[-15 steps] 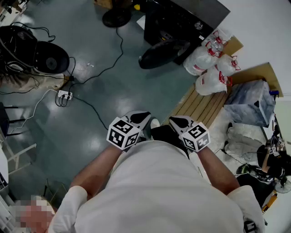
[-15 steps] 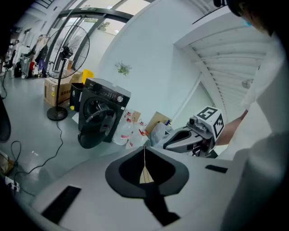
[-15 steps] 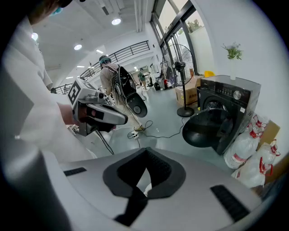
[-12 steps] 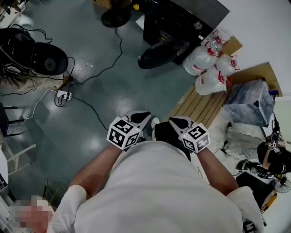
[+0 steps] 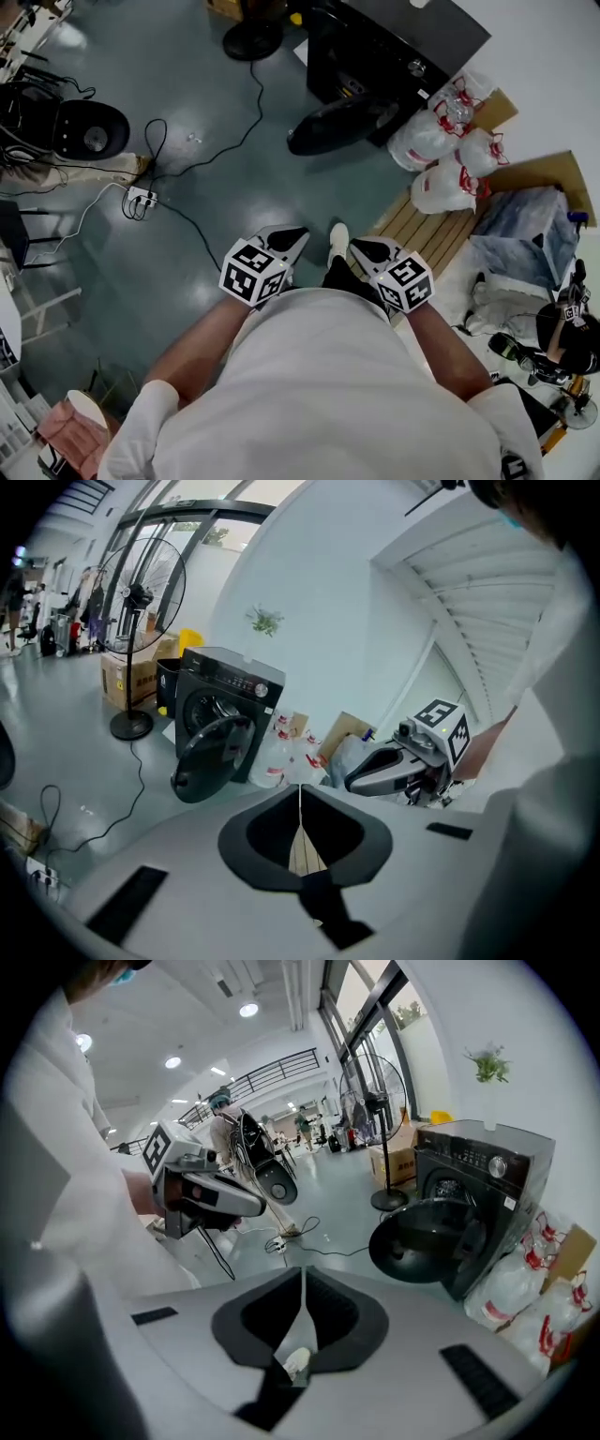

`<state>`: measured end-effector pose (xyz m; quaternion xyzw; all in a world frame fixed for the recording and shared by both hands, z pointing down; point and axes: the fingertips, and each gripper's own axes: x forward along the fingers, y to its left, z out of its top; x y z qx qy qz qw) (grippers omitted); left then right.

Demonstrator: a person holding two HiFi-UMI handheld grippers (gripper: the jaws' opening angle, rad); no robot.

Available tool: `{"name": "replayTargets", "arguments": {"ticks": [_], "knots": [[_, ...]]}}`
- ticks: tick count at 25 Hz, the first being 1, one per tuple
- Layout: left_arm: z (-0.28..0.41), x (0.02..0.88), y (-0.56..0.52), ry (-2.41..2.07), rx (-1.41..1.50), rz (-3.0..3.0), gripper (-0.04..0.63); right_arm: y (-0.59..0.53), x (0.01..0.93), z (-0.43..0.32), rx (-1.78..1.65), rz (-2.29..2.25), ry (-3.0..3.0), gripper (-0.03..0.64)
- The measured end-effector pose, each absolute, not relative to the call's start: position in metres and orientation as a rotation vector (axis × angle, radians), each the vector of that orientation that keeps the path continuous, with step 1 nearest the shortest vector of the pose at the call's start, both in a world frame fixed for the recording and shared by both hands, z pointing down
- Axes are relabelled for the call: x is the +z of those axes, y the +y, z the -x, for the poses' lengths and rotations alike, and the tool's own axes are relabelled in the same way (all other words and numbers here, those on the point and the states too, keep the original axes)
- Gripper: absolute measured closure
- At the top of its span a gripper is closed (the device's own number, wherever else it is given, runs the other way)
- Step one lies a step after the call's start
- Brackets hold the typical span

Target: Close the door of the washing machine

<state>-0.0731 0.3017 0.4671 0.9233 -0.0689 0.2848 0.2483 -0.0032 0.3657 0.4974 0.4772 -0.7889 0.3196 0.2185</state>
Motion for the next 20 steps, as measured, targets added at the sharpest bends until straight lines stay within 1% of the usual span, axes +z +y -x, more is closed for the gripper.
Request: {"name": "replayTargets", "arguments": {"ticks": [1, 2, 6, 10, 14, 19, 20], "knots": [[0.065, 0.466, 0.297, -0.209, 0.779, -2.514, 0.574, 0.359, 0.495, -0.007, 0.872, -1.314, -2.197, 0.581], [0.055, 0.465, 0.293, -0.227, 0.785, -2.514, 0.574, 0.353, 0.493, -0.018, 0.864, -1.305, -2.208, 0.572], [0.012, 0.462, 0.273, -0.299, 0.791, -2.517, 0.574, 0.329, 0.495, -0.064, 0.84, -1.252, -2.241, 0.56], [-0.014, 0.458, 0.252, -0.402, 0.777, -2.498, 0.574, 0.303, 0.497, -0.096, 0.827, -1.199, -2.285, 0.558], [-0.029, 0.455, 0.233, -0.48, 0.745, -2.48, 0.574, 0.276, 0.501, -0.12, 0.78, -1.136, -2.299, 0.552], [-0.024, 0.454, 0.211, -0.521, 0.704, -2.449, 0.573, 0.239, 0.502, -0.12, 0.757, -1.073, -2.311, 0.546], [-0.022, 0.453, 0.202, -0.533, 0.691, -2.449, 0.574, 0.23, 0.502, -0.119, 0.746, -1.059, -2.308, 0.536]]}}
